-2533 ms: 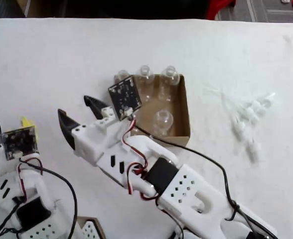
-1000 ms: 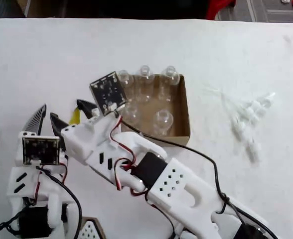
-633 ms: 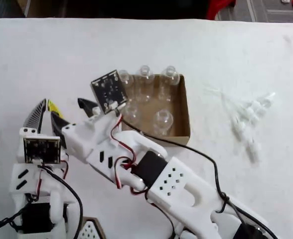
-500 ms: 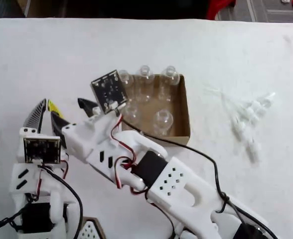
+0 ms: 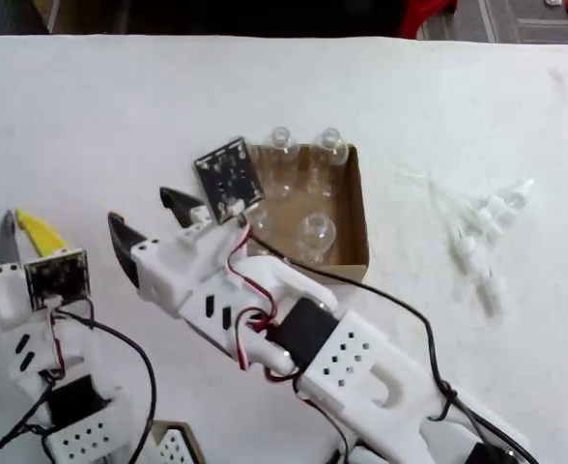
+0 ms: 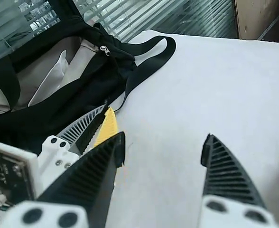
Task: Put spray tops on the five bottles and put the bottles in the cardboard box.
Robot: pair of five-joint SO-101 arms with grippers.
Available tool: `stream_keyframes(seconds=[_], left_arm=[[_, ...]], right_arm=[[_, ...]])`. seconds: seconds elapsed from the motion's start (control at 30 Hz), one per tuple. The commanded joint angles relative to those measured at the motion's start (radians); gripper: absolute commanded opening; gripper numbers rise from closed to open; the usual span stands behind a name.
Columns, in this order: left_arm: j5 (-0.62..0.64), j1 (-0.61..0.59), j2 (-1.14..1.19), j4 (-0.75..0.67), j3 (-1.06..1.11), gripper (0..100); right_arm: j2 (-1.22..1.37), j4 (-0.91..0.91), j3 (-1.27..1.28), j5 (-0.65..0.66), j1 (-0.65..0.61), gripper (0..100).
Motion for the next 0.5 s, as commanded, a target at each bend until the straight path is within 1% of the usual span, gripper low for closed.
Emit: stream_keyframes(seconds=[0.0, 0.1, 0.2, 0.33, 0.4, 0.47], left_arm=[[-0.009, -0.059, -0.008, -0.015, -0.003, 2], [-0.009, -0.076, -0.008, 0.011, -0.003, 2], [-0.009, -0.127, -0.008, 0.017, 0.0, 2], [-0.009, -0.189, -0.008, 0.069, 0.0, 3], [-0.009, -0.211, -0.008, 0.138, 0.0, 9], [0.0, -0.246, -0.008, 0.232, 0.0, 20]], right_arm=[[-0.035, -0.007, -0.009, -0.002, -0.024, 24.0], [-0.012, -0.005, -0.009, -0.002, -0.03, 24.0], [0.007, -0.005, -0.011, 0.0, -0.025, 24.0], [0.015, -0.004, -0.028, 0.02, -0.025, 24.0], [0.013, 0.002, -0.049, 0.107, -0.025, 23.8], [0.013, 0.015, -0.075, 0.241, -0.025, 23.7]])
